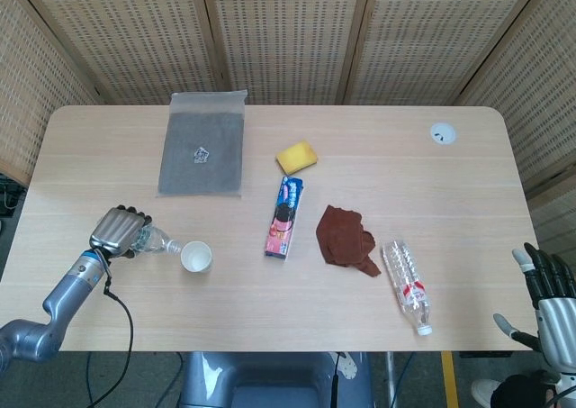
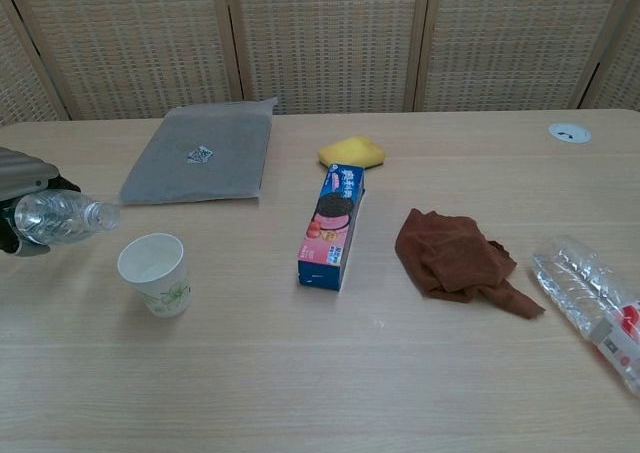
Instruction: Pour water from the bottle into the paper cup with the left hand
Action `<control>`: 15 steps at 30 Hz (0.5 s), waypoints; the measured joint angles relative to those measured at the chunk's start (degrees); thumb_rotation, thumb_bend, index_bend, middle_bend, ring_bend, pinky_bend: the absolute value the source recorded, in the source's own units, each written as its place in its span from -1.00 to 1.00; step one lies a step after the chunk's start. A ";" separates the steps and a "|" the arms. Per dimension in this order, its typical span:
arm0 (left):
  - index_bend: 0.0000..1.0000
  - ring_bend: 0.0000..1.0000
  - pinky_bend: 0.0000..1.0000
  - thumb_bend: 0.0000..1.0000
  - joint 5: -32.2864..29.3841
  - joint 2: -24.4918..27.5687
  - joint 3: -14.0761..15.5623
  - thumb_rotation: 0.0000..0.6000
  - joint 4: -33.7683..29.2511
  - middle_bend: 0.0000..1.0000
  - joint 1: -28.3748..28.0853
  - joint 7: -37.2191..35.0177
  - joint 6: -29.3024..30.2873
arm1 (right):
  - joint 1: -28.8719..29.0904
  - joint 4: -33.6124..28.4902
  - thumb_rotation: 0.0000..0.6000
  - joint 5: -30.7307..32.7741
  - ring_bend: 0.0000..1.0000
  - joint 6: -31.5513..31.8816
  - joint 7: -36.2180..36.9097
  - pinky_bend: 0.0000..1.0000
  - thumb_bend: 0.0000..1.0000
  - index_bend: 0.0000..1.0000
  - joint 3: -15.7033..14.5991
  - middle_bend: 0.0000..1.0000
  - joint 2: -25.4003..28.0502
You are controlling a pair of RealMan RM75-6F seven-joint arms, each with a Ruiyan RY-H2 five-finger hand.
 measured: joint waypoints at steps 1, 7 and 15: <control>0.08 -0.38 -0.29 0.04 -0.33 -0.07 0.02 1.00 -0.12 -0.11 -0.12 1.01 0.14 | 0.00 -0.01 1.00 0.00 -1.00 0.00 0.03 -1.00 -1.00 -1.00 0.00 -1.00 0.01; 0.08 -0.38 -0.29 0.04 -1.67 -0.25 0.14 1.00 -0.66 -0.11 -0.60 4.82 0.86 | -0.05 -0.04 1.00 0.00 -1.00 0.09 0.14 -1.00 -1.00 -1.00 0.02 -1.00 0.06; 0.08 -0.38 -0.29 0.04 -3.40 -0.31 0.45 1.00 -1.10 -0.11 -1.15 9.49 1.75 | -0.02 -0.07 1.00 0.13 -1.00 -0.05 0.23 -1.00 -1.00 -1.00 0.06 -1.00 0.12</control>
